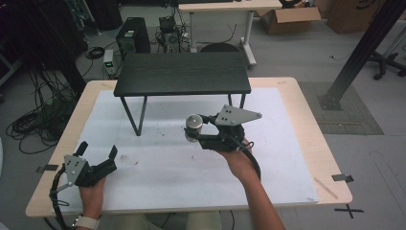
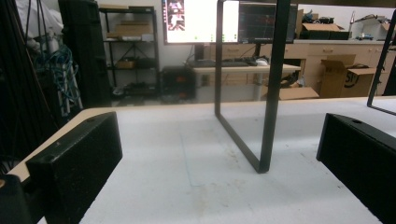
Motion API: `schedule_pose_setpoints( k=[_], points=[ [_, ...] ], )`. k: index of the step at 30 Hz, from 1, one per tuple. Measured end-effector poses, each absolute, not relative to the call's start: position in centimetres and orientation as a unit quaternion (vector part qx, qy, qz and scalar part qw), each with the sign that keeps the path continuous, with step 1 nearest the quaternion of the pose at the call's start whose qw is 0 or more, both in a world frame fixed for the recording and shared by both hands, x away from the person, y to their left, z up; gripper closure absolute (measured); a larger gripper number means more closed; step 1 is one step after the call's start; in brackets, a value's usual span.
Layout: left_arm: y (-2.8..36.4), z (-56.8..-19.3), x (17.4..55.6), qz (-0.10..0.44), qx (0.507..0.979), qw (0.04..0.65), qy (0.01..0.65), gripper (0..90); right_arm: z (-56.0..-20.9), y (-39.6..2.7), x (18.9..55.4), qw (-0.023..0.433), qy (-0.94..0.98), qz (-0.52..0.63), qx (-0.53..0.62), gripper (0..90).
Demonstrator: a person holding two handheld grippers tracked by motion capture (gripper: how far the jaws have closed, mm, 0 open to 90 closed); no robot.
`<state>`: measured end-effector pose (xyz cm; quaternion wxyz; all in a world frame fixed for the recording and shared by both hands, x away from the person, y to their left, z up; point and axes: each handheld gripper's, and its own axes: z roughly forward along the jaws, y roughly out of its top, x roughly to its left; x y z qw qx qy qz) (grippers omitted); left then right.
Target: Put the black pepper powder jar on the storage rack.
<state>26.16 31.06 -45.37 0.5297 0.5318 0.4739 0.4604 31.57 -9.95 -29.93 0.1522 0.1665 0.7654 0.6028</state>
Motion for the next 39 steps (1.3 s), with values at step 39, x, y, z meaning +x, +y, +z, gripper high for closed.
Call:
schedule_pose_setpoints(
  k=[39],
  points=[
    [31.1,-45.4,26.1,0.46,0.531,0.53,0.475,0.5,-23.9,-10.2,34.6,0.149,0.759,0.609,0.174,49.1]
  ],
)
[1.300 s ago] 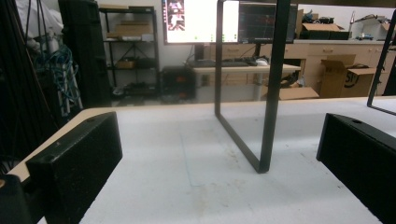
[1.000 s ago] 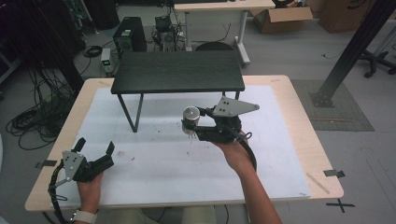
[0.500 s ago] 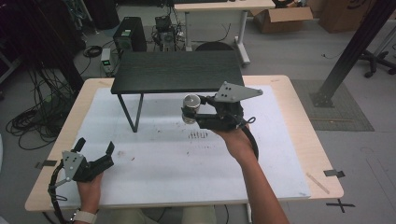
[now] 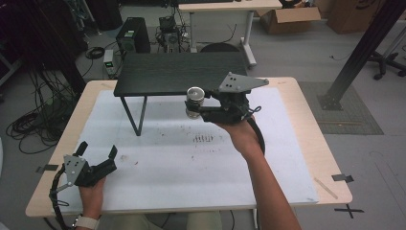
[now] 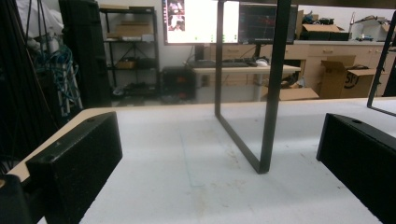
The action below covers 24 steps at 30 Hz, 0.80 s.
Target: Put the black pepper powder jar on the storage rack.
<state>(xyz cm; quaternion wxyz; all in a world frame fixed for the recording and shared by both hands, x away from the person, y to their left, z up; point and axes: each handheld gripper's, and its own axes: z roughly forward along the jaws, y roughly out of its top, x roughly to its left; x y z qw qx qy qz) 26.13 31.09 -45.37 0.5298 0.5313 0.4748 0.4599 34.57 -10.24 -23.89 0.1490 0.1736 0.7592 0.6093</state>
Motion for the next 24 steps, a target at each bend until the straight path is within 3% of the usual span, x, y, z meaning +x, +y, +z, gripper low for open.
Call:
schedule_pose_setpoints(
  k=[24],
  points=[
    [31.1,-45.4,26.2,0.459,0.532,0.529,0.476,0.5,-21.6,-9.3,37.8,0.144,0.766,0.601,0.179,49.2]
  ],
)
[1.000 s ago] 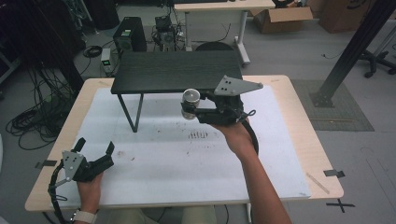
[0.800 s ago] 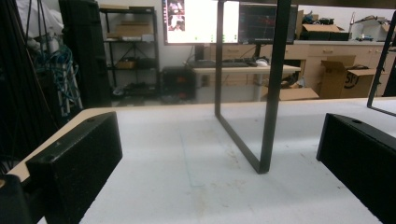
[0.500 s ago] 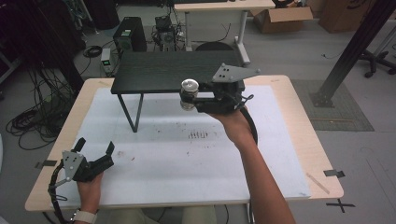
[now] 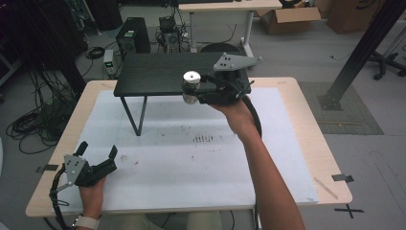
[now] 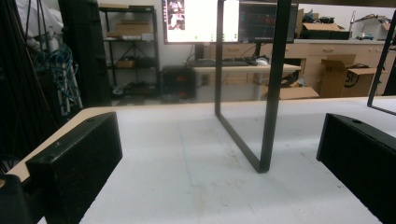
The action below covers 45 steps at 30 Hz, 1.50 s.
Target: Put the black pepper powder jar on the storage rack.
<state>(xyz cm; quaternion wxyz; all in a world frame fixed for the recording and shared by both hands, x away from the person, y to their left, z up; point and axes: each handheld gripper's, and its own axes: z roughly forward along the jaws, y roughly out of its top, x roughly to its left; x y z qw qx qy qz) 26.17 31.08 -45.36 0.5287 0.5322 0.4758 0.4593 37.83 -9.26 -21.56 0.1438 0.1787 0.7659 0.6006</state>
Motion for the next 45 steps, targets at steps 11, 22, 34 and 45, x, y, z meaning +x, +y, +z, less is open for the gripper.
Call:
schedule_pose_setpoints(
  k=[11,22,34,45],
  points=[
    [31.1,-45.4,26.2,0.459,0.532,0.529,0.476,0.5,-20.4,-8.5,39.5,0.149,0.77,0.594,0.182,49.1],
    [31.1,-45.4,26.2,0.458,0.532,0.529,0.476,0.5,-19.7,-7.8,41.3,0.159,0.766,0.592,0.196,49.2],
    [31.1,-45.4,26.2,0.459,0.532,0.529,0.476,0.5,-19.8,-7.4,44.8,0.187,0.752,0.584,0.242,49.2],
    [31.1,-45.3,26.2,0.458,0.533,0.528,0.476,0.5,-20.2,-7.4,47.3,0.216,0.732,0.582,0.281,49.2]
  ],
)
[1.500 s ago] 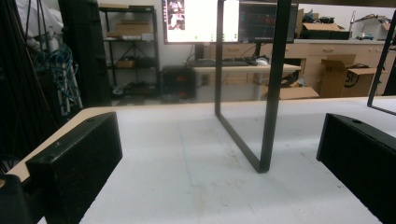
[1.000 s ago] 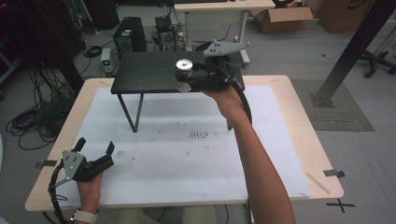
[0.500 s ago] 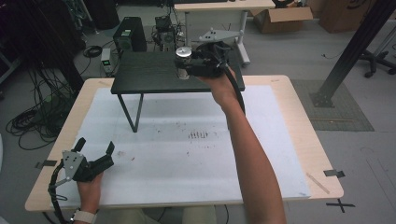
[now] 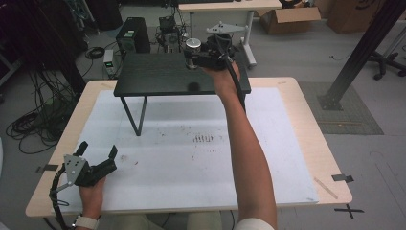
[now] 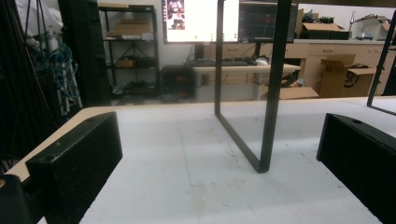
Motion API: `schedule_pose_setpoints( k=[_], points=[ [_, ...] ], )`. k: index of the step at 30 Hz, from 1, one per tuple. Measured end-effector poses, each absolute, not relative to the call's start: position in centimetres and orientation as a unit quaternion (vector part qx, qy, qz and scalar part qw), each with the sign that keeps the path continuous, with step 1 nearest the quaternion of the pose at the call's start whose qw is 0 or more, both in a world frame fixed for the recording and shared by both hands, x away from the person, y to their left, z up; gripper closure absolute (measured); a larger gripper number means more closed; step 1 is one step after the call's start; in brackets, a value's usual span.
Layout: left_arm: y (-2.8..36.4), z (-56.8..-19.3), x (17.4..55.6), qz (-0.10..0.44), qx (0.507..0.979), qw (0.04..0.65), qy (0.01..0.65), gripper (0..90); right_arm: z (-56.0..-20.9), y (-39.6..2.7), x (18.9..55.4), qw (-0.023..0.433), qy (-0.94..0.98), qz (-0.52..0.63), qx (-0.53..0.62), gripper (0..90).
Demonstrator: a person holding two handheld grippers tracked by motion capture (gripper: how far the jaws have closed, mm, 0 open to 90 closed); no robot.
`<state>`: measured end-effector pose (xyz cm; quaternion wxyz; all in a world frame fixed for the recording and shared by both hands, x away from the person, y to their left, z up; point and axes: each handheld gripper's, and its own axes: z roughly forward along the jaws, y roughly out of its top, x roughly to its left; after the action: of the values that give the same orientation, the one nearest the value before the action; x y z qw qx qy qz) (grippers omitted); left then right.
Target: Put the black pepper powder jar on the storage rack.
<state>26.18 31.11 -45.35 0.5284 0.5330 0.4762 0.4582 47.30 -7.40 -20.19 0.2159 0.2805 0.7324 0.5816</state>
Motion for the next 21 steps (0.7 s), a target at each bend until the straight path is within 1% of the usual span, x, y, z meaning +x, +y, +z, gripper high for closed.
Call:
schedule_pose_setpoints(
  k=[10,21],
  points=[
    [31.1,-45.3,26.2,0.457,0.532,0.53,0.477,0.5,-21.2,-6.6,49.2,0.235,0.734,0.559,0.305,49.2],
    [31.1,-45.3,26.2,0.458,0.533,0.529,0.476,0.5,-22.4,-5.5,50.3,0.231,0.748,0.538,0.313,49.1]
  ],
)
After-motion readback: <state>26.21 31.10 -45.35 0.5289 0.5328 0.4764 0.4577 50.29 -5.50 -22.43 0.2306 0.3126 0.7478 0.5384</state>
